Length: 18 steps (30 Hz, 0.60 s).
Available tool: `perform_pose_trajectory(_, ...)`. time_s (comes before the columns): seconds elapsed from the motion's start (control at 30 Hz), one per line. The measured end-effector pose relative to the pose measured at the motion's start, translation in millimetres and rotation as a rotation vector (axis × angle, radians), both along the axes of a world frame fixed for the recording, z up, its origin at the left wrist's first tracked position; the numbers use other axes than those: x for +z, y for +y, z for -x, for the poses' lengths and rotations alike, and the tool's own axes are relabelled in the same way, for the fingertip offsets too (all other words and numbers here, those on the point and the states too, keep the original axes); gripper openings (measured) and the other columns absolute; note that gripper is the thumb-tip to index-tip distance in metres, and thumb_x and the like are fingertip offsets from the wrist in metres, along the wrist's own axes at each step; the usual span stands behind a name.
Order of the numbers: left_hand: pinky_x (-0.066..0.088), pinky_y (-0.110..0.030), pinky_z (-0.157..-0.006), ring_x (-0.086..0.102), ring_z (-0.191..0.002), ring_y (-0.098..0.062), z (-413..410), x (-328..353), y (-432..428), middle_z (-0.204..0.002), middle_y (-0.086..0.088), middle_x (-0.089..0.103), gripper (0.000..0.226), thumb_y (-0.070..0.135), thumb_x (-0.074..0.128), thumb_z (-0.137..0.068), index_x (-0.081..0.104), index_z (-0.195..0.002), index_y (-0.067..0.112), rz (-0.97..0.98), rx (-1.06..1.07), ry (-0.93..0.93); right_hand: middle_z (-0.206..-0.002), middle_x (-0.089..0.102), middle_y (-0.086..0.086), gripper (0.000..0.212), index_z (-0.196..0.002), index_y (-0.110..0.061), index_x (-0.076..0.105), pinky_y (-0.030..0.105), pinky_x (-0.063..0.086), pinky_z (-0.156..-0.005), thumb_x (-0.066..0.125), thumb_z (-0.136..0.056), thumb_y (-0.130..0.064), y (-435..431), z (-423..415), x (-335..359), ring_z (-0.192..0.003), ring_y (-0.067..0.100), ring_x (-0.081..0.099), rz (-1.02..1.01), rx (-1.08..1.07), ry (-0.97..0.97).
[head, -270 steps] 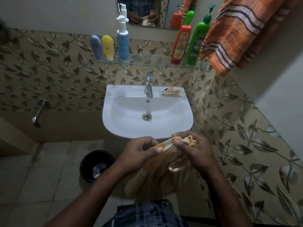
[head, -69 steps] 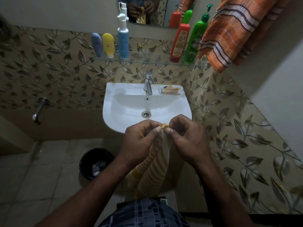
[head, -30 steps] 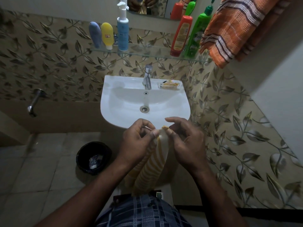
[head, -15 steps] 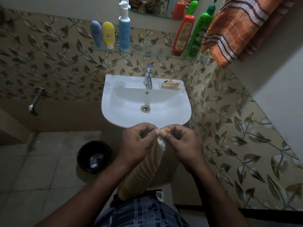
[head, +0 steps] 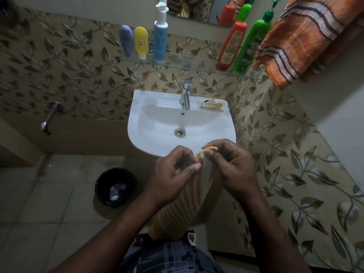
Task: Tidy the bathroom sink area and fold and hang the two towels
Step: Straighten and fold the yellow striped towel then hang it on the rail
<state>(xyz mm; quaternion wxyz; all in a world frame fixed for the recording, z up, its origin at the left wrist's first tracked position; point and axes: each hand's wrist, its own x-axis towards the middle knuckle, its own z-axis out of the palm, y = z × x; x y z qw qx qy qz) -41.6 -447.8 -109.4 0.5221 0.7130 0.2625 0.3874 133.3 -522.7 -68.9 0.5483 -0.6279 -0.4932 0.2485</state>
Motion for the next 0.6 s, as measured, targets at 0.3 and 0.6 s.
perform_pose_trajectory(0.3, 0.06, -0.034, -0.077, 0.07, -0.088, -0.018, -6.0, -3.9, 15.3, -0.092, 0.007, 0.07, 0.01, 0.024, 0.078, -0.096, 0.069, -0.1, 0.019, -0.027, 0.01, 0.045, -0.097, 0.077, 0.001, 0.012, -0.098, -0.016, 0.078, 0.034, 0.059, -0.079, 0.074, -0.093, -0.026, 20.4, -12.4, 6.5, -0.091, 0.021, 0.074, -0.046, 0.035, 0.022)
perform_pose_trajectory(0.6, 0.06, -0.055, -0.092, 0.072, -0.103, -0.019, -31.1, 5.1, 40.4, -0.102, 0.007, 0.073, 0.024, 0.049, 0.073, -0.091, 0.071, -0.099, 0.026, 0.16, -0.115, 0.011, -0.098, 0.077, 0.002, 0.009, -0.1, -0.013, 0.078, 0.027, 0.056, -0.079, 0.073, -0.094, -0.019, 39.5, -29.0, 14.3, -0.091, 0.018, 0.073, -0.074, 0.125, 0.005)
